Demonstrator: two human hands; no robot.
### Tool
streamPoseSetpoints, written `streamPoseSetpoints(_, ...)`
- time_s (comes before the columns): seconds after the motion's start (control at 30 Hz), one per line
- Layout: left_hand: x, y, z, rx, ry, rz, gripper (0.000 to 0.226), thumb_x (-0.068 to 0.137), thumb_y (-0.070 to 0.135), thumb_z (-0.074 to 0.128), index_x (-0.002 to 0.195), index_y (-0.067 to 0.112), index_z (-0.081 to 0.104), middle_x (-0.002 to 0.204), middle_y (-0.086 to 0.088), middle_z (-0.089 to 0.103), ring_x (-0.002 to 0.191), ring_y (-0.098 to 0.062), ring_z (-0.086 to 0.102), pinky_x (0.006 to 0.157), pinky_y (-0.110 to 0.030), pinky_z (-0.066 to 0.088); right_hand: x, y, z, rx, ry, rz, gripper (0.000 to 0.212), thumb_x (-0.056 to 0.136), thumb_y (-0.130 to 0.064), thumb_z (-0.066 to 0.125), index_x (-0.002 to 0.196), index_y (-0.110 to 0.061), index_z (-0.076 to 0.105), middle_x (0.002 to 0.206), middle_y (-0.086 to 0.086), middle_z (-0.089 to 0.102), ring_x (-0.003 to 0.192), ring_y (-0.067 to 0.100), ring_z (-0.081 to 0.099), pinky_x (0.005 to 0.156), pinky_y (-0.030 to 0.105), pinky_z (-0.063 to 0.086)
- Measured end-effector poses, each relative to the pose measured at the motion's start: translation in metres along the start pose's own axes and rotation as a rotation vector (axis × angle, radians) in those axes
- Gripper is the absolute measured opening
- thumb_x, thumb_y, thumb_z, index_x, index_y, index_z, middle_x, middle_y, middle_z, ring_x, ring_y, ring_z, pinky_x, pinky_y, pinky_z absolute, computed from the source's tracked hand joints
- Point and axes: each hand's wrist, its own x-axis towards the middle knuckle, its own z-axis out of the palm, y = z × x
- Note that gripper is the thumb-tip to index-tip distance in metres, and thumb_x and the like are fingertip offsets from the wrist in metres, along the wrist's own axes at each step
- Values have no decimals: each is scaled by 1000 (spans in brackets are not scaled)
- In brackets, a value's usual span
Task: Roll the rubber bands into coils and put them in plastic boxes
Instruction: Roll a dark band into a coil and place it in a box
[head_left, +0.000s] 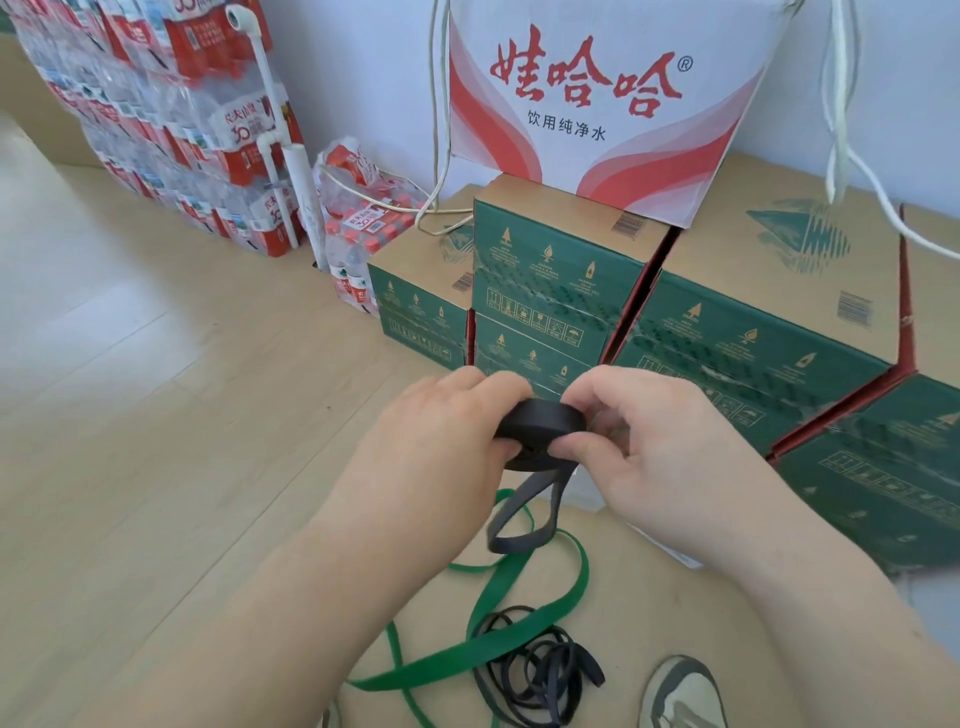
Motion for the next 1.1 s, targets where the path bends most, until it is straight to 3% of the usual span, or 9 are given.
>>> streamPoseSetpoints(0.13, 2, -9, -1, -238, 25, -119, 23, 92, 16, 66, 108, 33, 62, 98, 13, 65, 90, -10, 59, 82, -35, 53, 0, 0, -12, 197, -6, 127, 19, 78, -31, 85, 91, -38, 72, 81, -16, 73, 71, 5, 68, 65, 18, 53)
streamPoseSetpoints(0.23, 2, -9, 0, -457, 45, -228, 19, 93, 18, 69, 102, 34, 61, 92, 17, 70, 83, -2, 65, 76, -22, 56, 1, 4, -19, 216, -46, 153, 26, 81, -30, 84, 98, -45, 72, 85, -24, 73, 72, 1, 71, 70, 22, 53)
streamPoseSetpoints(0.33, 2, -6, 0, -580, 37, -268, 19, 93, 20, 71, 100, 35, 61, 91, 19, 71, 83, 0, 67, 71, -15, 53, 2, 7, -20, 225, -38, 126, 24, 87, -26, 79, 103, -42, 72, 86, -14, 75, 72, 6, 71, 77, 32, 58)
streamPoseSetpoints(0.43, 0, -5, 0, -496, 27, -232, 19, 92, 23, 71, 102, 35, 60, 95, 19, 69, 85, -2, 66, 75, -23, 56, 1, 9, -17, 157, -2, 60, 13, 90, -23, 75, 93, -35, 72, 77, -8, 71, 67, 11, 62, 69, 27, 53)
streamPoseSetpoints(0.53, -1, -5, 1, -187, 52, -107, 36, 88, 32, 73, 119, 35, 55, 112, 16, 57, 94, -8, 59, 81, -31, 54, 2, 11, -11, 3, 0, 13, 13, 89, -17, 75, 90, -30, 72, 77, -10, 61, 71, 6, 55, 67, 22, 46)
streamPoseSetpoints(0.67, -3, 1, 2, -8, -7, 64, 31, 86, 22, 69, 115, 30, 58, 103, 11, 55, 94, -17, 55, 78, -35, 47, 0, 9, -1, -126, -16, -64, 16, 87, -13, 72, 88, -27, 67, 84, -10, 53, 76, 9, 53, 72, 41, 52)
streamPoseSetpoints(0.8, -1, -3, 5, -178, 23, -62, 28, 86, 12, 67, 105, 32, 62, 96, 13, 64, 92, -13, 59, 81, -38, 52, -1, 7, -5, 5, 53, -79, 20, 86, -16, 76, 94, -33, 72, 86, -11, 54, 75, 10, 56, 70, 29, 48)
streamPoseSetpoints(0.93, 4, -11, 3, -435, 60, -211, 30, 84, 4, 70, 99, 30, 65, 91, 14, 71, 91, -7, 66, 84, -37, 58, -1, 5, -16, 211, -4, 108, 38, 85, -26, 81, 116, -42, 67, 97, -17, 66, 68, 4, 63, 68, 22, 48)
streamPoseSetpoints(1.1, 4, -6, 2, -573, 46, -285, 25, 88, 10, 73, 97, 31, 62, 91, 14, 72, 87, 2, 66, 77, -14, 51, 2, 11, -26, 199, -38, 88, 18, 89, -24, 76, 95, -40, 73, 73, -4, 72, 63, 17, 65, 68, 31, 54)
